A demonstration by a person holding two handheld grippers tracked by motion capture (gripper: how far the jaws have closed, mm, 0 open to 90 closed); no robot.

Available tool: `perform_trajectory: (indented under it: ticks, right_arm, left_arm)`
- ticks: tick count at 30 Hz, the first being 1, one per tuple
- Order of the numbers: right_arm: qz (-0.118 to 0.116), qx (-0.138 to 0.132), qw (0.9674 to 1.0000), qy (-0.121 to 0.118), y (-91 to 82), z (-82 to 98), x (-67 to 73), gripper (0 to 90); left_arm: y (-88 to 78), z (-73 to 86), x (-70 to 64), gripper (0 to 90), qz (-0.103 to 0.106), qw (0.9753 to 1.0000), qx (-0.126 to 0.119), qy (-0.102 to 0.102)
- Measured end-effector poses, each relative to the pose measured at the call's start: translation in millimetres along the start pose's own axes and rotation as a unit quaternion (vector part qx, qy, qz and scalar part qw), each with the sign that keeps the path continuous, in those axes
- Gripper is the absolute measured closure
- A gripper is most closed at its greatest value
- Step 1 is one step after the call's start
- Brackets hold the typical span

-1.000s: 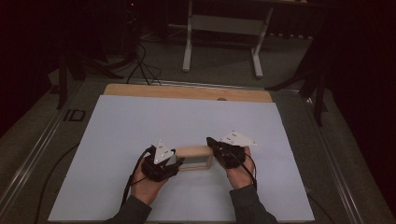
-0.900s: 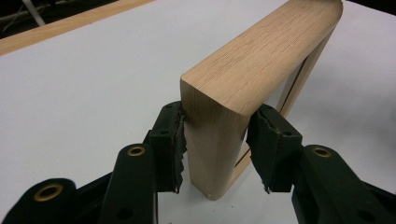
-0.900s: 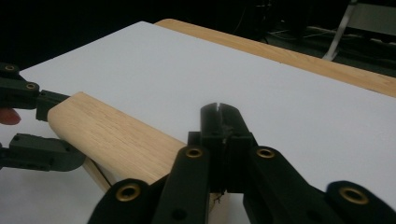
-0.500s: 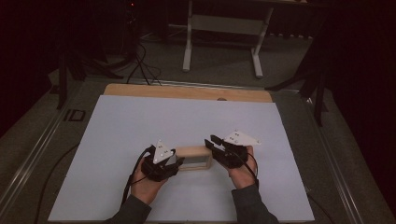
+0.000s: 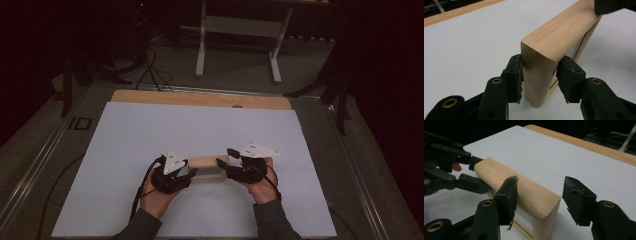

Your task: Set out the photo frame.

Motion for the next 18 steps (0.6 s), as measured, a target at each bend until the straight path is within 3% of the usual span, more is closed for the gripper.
perform_trajectory:
  ticks: [18]
  right_arm:
    - [-0.023,0.038,0.9989,-0.013,6.9,18.0,-2.6,38.7]
  left_arm:
    - [0.2,0.1,0.9,56.9,0.002,1.0000,0.000,-0.001]
Point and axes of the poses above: each handheld gripper's, and its own axes: y roughly forward along the jaws, z roughly out of its underside, x roughly to its left, the point moved 2 cm from there along y, roughly forward along the jaws, and after that the axes turned 1 degree about y, right-handed, at the moved point
